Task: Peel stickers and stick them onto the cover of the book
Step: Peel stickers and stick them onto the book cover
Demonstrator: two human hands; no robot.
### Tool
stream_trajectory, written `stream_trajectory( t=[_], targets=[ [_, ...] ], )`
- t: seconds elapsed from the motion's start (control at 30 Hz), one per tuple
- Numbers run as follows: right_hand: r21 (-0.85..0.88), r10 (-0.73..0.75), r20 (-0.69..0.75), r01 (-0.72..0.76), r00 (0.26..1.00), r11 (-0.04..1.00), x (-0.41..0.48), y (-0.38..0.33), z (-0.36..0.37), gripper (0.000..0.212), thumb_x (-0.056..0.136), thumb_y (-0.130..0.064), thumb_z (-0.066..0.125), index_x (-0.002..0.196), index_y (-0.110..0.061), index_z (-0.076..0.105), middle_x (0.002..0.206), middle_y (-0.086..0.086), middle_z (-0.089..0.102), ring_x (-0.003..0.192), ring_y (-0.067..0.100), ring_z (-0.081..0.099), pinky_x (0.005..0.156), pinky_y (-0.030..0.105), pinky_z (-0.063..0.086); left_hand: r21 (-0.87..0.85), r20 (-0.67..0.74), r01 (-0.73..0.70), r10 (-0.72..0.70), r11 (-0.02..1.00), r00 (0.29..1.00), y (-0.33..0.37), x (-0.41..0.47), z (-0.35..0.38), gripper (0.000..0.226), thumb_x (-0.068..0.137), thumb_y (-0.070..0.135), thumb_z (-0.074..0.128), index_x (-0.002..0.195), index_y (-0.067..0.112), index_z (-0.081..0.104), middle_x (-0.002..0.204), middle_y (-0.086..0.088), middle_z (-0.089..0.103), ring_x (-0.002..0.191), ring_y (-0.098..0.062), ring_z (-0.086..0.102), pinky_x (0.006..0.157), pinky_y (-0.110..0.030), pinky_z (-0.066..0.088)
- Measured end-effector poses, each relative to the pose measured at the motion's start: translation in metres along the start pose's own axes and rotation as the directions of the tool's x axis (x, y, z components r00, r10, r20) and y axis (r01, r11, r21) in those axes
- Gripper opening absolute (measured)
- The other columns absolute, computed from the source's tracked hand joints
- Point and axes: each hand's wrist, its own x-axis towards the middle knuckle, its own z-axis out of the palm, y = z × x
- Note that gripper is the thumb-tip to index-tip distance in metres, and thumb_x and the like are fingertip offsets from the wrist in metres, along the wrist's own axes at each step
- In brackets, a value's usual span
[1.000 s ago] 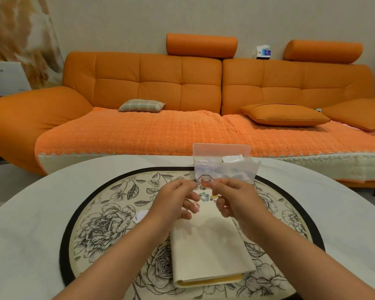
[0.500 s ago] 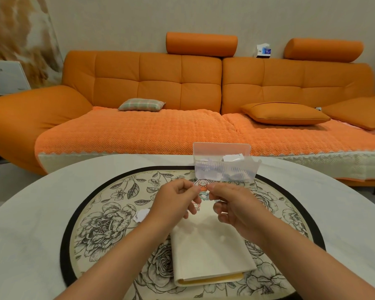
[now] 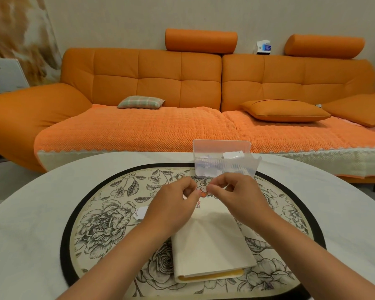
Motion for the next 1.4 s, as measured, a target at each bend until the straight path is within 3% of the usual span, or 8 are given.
stream_trajectory(
  t=[0.17,0.27,0.4,0.53,0.63,0.87,1.07,1.4],
  targets=[
    [-0.027,0.006,0.048,-0.004,0.999,1.0,0.002,0.002,-0.001,0.012,0.092,-0.034,0.069,0.08,-0.032,0.071,0.071,-0.016,0.065,0.064,0.004,0.058,0.062,0.027,0.045,0.069,0.014,0.034,-0.035,0.997,0.999,0.005,0.0,-0.004,0.016,0.093,0.045,0.061,0.085,0.032,0.065,0.077,0.018,0.067,0.065,-0.001,0.057,0.06,-0.028,0.045],
    [-0.038,0.011,0.069,-0.008,0.998,0.999,0.004,0.001,-0.005,0.014,0.095,-0.032,0.064,0.082,-0.031,0.069,0.07,-0.013,0.063,0.064,0.008,0.059,0.064,0.029,0.049,-0.055,0.081,0.108,-0.103,0.993,0.991,0.008,0.004,-0.005,0.01,0.093,0.039,0.061,0.091,0.033,0.069,0.076,0.021,0.073,0.059,0.004,0.058,0.068,-0.03,0.053],
    [-0.015,0.107,0.038,-0.107,0.994,0.994,0.012,0.001,-0.016,0.017,0.099,-0.027,0.06,0.086,-0.022,0.07,0.065,-0.008,0.06,0.055,0.008,0.055,0.057,0.027,0.048,-0.22,0.121,0.217,-0.194,0.951,0.973,0.006,0.006,-0.006,0.038,0.094,0.029,0.061,0.132,0.023,0.059,0.081,0.014,0.076,0.07,-0.011,0.067,0.075,-0.029,0.053],
    [0.065,0.286,0.145,-0.298,0.947,0.952,0.011,0.008,-0.019,0.018,0.097,-0.024,0.065,0.088,-0.01,0.072,0.06,-0.001,0.059,0.038,0.001,0.046,0.04,0.015,0.036,0.276,0.062,-0.069,0.054,0.959,0.997,-0.011,0.0,-0.004,0.046,0.098,0.034,0.056,0.143,0.032,0.05,0.121,0.019,0.063,0.116,-0.006,0.052,0.097,-0.022,0.039],
    [0.051,0.338,0.236,-0.359,0.911,0.932,0.009,0.013,-0.012,0.017,0.093,-0.024,0.071,0.083,-0.011,0.075,0.067,0.0,0.068,0.045,0.008,0.048,0.042,0.018,0.036,0.436,0.176,-0.215,0.152,0.874,0.973,-0.019,-0.001,0.005,0.043,0.098,0.042,0.052,0.139,0.032,0.053,0.138,0.019,0.051,0.131,-0.007,0.038,0.114,-0.029,0.026],
    [0.017,0.417,0.272,-0.438,0.867,0.899,0.015,0.014,-0.001,0.019,0.081,-0.032,0.082,0.078,-0.014,0.078,0.072,-0.001,0.076,0.051,0.011,0.05,0.056,0.024,0.042,0.466,0.24,-0.279,0.183,0.84,0.953,-0.027,0.004,0.011,0.042,0.098,0.046,0.048,0.138,0.033,0.054,0.144,0.021,0.045,0.135,-0.005,0.031,0.112,-0.024,0.015],
    [-0.048,0.44,0.292,-0.446,0.849,0.894,0.022,0.018,0.0,0.022,0.083,-0.035,0.081,0.079,-0.014,0.079,0.076,0.006,0.077,0.052,0.012,0.042,0.045,0.019,0.032,0.478,0.242,-0.288,0.19,0.83,0.951,-0.03,0.004,0.013,0.044,0.098,0.047,0.046,0.14,0.033,0.052,0.145,0.02,0.044,0.136,-0.006,0.031,0.114,-0.027,0.014],
    [-0.152,0.365,0.257,-0.335,0.895,0.93,0.029,0.021,0.009,0.02,0.082,-0.033,0.081,0.073,-0.014,0.078,0.071,0.0,0.075,0.045,0.009,0.048,0.047,0.018,0.038,0.501,0.249,-0.297,0.193,0.813,0.949,-0.031,0.004,0.014,0.045,0.098,0.046,0.045,0.14,0.031,0.05,0.145,0.018,0.044,0.134,-0.009,0.032,0.113,-0.027,0.016]
  ],
)
